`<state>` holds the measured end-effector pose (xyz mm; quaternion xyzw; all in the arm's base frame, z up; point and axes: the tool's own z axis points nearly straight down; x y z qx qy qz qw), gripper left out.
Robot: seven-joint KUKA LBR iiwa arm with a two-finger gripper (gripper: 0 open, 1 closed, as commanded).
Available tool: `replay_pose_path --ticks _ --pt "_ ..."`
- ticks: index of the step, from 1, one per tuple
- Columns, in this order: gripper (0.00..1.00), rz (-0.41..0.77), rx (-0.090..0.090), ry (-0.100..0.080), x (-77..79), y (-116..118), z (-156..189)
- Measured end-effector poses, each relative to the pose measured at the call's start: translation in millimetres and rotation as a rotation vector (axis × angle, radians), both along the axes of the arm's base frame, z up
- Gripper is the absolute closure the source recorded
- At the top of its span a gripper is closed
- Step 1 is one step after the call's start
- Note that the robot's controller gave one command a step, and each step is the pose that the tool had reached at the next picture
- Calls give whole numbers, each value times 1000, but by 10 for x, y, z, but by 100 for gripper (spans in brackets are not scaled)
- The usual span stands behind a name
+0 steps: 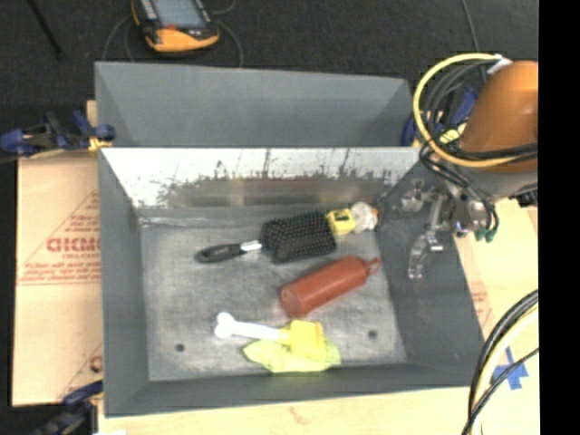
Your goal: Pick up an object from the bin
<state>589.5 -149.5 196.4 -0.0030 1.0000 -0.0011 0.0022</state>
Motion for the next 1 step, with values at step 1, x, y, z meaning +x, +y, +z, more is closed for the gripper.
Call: replay_pose_path --ticks 1 --pt "0 1 0 0 0 0 0"
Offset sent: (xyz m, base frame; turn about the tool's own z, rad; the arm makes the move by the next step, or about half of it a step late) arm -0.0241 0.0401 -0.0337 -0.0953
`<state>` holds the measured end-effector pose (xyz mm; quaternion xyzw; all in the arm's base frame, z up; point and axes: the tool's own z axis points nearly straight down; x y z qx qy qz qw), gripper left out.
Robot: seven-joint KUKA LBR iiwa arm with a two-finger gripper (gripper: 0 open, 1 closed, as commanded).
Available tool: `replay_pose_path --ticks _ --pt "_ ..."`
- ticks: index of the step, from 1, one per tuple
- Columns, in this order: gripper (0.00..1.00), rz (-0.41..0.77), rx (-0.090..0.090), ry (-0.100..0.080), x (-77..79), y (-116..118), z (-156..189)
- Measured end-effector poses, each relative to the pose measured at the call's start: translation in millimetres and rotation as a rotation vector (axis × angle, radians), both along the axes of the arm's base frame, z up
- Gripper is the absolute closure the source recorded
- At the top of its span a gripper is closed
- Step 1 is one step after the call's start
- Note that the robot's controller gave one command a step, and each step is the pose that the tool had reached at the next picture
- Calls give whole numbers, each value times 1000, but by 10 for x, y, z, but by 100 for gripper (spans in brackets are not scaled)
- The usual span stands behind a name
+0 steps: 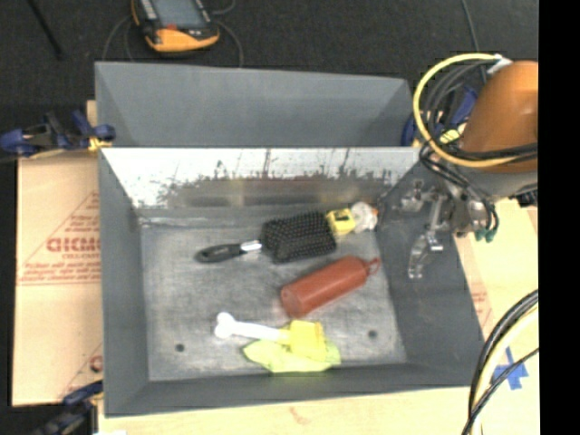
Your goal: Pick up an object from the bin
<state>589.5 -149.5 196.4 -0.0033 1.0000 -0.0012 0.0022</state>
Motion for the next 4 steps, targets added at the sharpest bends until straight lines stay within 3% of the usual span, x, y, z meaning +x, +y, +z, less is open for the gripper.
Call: replay_pose_path --ticks 1,2,3,4 --pt "0 33 -1 -2 -97 147 -130" --pt "0 203 0 1 30 351 -213" --pt "0 504 -4 -6 424 396 -527" --pt "0 662 1 4 465 449 -693"
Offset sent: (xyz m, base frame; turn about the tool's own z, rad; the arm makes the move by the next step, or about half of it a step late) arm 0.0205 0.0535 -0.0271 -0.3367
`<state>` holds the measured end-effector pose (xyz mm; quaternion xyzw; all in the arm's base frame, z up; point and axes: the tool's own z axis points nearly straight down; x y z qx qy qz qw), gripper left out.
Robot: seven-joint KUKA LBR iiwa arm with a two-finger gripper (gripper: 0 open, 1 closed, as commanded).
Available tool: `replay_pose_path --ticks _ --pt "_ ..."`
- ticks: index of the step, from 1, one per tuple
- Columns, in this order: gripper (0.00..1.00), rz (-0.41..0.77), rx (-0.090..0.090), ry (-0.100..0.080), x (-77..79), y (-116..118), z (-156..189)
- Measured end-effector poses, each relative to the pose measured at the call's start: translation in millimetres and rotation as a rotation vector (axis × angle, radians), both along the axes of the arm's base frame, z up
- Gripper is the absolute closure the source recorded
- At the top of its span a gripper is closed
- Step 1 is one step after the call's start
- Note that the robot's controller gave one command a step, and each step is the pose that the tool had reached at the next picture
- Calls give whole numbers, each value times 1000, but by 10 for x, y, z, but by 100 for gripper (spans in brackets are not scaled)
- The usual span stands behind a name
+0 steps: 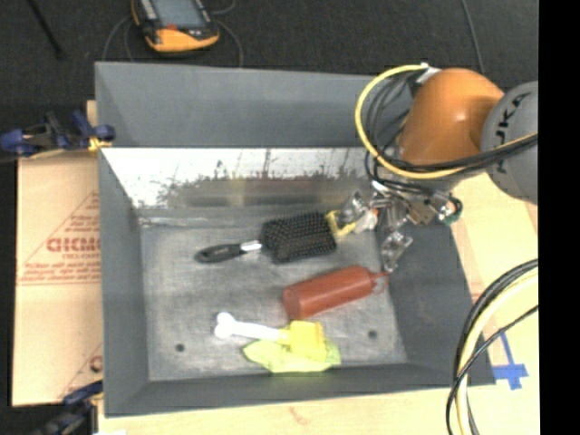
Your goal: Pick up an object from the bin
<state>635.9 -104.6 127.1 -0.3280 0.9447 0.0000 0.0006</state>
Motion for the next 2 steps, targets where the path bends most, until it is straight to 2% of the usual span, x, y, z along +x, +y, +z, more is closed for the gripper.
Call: replay_pose_path --ticks 1,2 --pt "0 79 0 -7 -566 108 -191" --pt "0 30 0 7 -665 260 -385"
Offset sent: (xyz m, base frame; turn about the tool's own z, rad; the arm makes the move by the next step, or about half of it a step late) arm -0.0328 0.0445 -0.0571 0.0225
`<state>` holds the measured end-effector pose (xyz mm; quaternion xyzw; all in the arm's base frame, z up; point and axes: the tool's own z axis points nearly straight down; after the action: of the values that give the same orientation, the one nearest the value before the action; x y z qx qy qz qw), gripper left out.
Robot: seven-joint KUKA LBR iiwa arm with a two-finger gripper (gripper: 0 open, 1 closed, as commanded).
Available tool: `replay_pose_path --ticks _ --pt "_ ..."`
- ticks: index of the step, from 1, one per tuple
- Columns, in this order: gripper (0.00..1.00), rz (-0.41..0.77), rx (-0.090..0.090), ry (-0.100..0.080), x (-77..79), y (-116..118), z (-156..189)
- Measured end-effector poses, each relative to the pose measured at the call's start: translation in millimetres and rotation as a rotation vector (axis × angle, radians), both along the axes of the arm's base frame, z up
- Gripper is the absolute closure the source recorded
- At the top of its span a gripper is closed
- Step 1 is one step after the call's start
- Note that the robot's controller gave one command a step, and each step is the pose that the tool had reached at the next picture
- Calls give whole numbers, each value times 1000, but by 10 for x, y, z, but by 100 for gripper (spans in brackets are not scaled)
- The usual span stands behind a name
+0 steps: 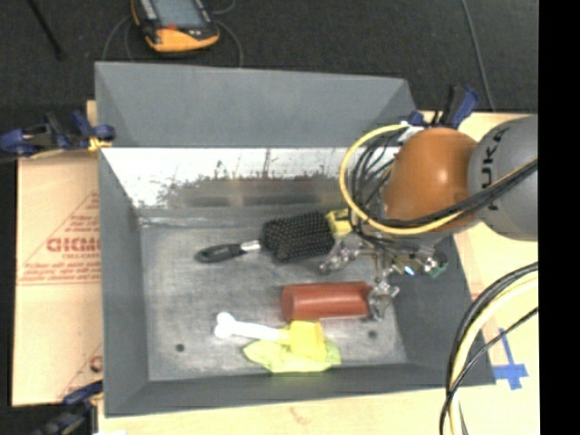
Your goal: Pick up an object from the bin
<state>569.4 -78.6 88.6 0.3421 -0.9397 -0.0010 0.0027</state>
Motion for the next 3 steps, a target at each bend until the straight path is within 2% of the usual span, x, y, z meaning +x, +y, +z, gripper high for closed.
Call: replay_pose_path --ticks 1,2,3 --pt "100 634 -8 -59 -512 -70 -80" --pt "100 635 -8 -58 -510 -69 -81" --pt "100 647 4 -6 -720 -206 994"
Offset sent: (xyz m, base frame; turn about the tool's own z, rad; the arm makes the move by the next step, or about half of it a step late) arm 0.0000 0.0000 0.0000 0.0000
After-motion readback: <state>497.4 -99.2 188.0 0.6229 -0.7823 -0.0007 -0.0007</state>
